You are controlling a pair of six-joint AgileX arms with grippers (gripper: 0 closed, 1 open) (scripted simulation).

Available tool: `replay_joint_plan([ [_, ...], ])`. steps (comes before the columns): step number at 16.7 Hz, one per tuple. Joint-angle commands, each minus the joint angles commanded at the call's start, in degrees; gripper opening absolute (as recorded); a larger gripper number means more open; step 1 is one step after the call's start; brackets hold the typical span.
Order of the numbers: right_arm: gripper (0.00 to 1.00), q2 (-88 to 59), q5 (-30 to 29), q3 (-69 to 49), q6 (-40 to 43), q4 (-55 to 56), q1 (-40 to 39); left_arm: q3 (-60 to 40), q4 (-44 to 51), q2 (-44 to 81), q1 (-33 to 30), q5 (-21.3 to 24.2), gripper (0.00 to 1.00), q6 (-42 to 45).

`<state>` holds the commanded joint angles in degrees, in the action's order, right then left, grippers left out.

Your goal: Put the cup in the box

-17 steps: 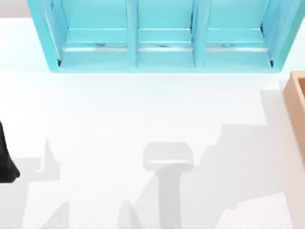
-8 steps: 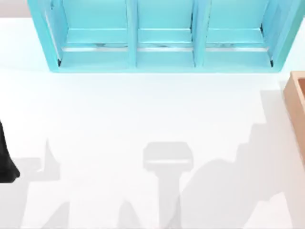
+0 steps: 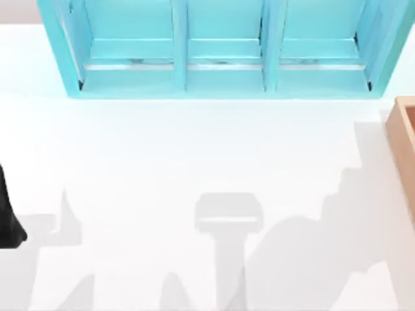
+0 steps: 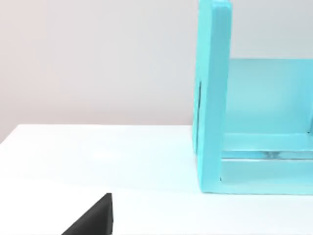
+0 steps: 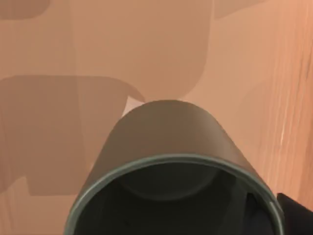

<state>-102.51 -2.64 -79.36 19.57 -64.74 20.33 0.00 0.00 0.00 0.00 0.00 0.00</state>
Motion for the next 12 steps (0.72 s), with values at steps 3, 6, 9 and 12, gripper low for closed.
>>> replay_joint_plan([
  [3, 0.53, 0.00, 0.00, 0.00, 0.00, 0.00, 0.00, 0.00, 0.00, 0.00, 0.00, 0.00, 1.00, 0.00],
  [6, 0.75, 0.00, 0.00, 0.00, 0.00, 0.00, 0.00, 0.00, 0.00, 0.00, 0.00, 0.00, 1.00, 0.00],
  [9, 0.98, 0.00, 0.00, 0.00, 0.00, 0.00, 0.00, 0.00, 0.00, 0.00, 0.00, 0.00, 1.00, 0.00],
  [12, 1.00, 0.00, 0.00, 0.00, 0.00, 0.00, 0.00, 0.00, 0.00, 0.00, 0.00, 0.00, 1.00, 0.00],
])
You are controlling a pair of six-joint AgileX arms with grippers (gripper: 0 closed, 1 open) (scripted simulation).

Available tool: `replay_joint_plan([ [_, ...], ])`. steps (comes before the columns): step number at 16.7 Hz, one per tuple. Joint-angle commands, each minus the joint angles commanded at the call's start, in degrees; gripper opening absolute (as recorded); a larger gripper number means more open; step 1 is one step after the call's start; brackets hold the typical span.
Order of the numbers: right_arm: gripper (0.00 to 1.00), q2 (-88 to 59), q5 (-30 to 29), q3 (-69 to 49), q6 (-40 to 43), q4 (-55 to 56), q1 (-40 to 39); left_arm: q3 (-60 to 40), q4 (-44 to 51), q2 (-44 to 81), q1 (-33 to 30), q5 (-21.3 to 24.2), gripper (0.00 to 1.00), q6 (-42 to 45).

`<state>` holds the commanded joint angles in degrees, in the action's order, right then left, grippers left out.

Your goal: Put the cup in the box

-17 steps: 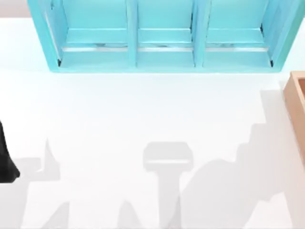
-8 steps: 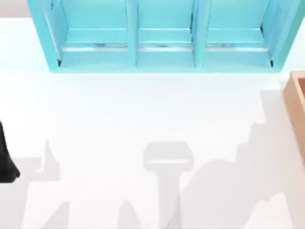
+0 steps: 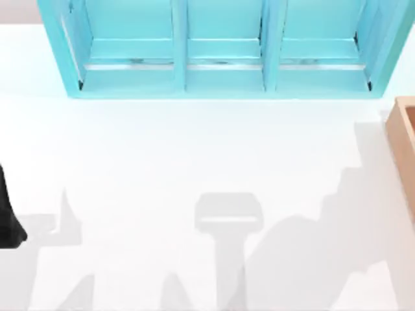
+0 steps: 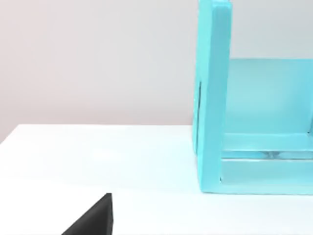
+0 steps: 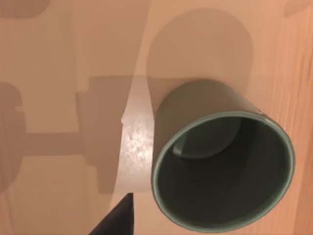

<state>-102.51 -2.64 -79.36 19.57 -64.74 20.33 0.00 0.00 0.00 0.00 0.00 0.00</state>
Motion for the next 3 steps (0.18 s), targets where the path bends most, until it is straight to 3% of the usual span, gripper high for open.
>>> replay_joint_plan([
  [3, 1.00, 0.00, 0.00, 0.00, 0.00, 0.00, 0.00, 0.00, 0.00, 0.00, 0.00, 0.00, 1.00, 0.00],
])
